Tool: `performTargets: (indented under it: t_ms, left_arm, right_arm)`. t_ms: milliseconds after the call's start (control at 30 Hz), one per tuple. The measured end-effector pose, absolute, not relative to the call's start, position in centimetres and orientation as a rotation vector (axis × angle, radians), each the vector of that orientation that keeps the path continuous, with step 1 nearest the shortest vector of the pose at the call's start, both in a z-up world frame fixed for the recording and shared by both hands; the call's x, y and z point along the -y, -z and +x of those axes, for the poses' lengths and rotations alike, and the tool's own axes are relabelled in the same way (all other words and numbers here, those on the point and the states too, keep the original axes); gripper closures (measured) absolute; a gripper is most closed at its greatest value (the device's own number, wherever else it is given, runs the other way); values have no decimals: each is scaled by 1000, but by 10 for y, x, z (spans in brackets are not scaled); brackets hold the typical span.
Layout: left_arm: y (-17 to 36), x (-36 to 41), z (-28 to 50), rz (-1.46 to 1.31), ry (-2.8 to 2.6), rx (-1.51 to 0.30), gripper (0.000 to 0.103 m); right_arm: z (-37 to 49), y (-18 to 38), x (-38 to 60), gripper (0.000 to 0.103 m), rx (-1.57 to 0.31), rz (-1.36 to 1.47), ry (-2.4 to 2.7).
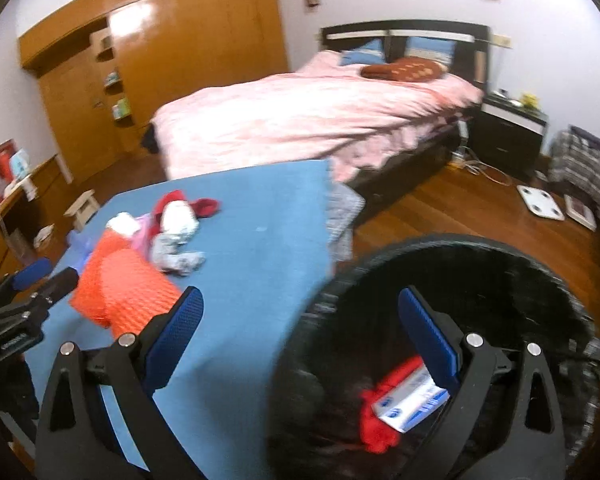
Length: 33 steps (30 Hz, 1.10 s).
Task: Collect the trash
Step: 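Grasp an orange foam net with the right tool while the left tool grasps another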
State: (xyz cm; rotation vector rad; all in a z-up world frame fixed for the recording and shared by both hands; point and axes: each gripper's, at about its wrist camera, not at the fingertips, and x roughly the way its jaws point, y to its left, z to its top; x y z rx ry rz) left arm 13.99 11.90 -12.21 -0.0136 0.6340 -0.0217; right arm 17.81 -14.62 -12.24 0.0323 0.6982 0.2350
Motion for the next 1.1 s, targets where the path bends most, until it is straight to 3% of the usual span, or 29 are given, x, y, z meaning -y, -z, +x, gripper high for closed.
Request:
performTargets:
  t_ms: [400,767,1033,1100]
  left_arm:
    - [155,-179,135,-44,-86,-681,20]
    - [170,-188,137,-68,-89,-692,23]
    - [171,-188,139,-77,-80,-693,28]
    - [170,-184,139,-70,-69,-692,30]
  right_arm:
    - [206,158,42,8,-753,-86,-411]
    - [217,193,19,10,-833,-154,-434]
    - [213,196,11,47,-877,-135,-533]
    - [212,195,13,70,-878,-126,-543]
